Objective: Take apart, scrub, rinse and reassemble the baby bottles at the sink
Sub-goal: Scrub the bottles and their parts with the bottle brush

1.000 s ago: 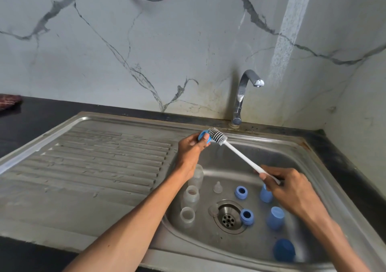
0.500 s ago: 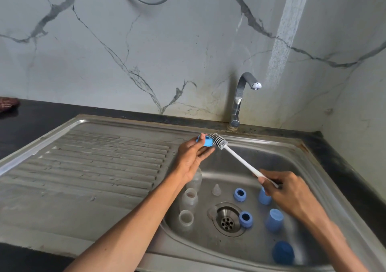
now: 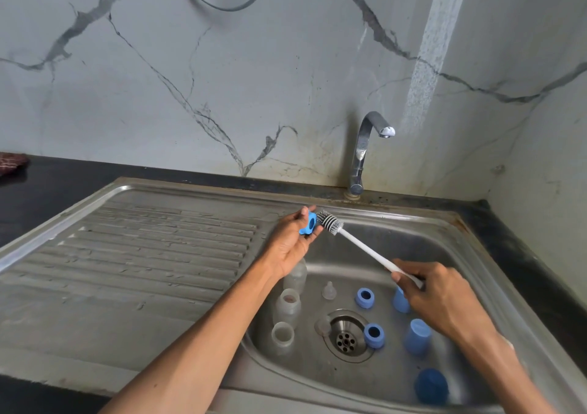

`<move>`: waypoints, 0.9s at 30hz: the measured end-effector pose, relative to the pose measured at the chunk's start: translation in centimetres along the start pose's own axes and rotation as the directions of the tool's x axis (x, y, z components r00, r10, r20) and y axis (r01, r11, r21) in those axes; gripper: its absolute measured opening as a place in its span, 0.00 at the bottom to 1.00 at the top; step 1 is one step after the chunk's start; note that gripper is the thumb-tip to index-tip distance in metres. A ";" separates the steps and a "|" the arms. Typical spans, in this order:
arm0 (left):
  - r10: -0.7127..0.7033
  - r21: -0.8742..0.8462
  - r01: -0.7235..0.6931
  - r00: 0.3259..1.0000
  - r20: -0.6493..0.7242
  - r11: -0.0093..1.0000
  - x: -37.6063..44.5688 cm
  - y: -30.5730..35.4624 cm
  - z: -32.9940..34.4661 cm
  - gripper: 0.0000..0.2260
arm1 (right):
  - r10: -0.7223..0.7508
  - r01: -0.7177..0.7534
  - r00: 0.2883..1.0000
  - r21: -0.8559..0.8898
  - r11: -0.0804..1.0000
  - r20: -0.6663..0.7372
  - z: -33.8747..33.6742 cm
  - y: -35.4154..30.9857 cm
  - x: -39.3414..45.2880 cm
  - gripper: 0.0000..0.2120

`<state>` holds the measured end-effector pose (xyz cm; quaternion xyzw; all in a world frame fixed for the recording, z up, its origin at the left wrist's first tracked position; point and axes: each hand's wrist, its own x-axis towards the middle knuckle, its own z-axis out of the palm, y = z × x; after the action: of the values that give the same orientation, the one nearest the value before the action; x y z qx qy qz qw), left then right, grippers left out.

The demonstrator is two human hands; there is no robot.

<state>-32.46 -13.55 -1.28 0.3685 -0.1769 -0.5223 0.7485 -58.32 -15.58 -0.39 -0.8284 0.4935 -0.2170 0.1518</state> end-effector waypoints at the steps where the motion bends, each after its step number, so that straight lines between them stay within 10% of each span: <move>1: -0.024 -0.015 0.024 1.000 -0.006 1.000 0.0 0.1 -0.1 0.08 | -0.005 0.005 1.000 0.001 1.000 -0.003 0.0 -0.1 0.0 0.17; 6: -0.107 -0.111 0.108 0.994 0.021 0.988 -0.3 -0.5 -0.2 0.11 | -0.005 0.005 1.000 0.013 1.000 -0.030 0.3 -0.3 -0.1 0.16; 21: 0.127 0.487 -0.147 0.989 0.074 0.861 -0.2 -1.3 -1.0 0.21 | -0.034 0.030 0.997 -0.049 0.998 -0.067 0.0 0.2 0.0 0.17; 27: 0.164 0.291 -0.155 0.986 -0.006 0.944 -0.2 -0.7 -0.8 0.13 | -0.062 0.063 0.998 0.029 0.998 -0.033 0.3 -0.3 -0.1 0.17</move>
<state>-32.45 -13.23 -2.28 0.4664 -0.2696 -0.4229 0.7287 -57.99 -15.30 -0.52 -0.8374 0.4666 -0.2422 0.1494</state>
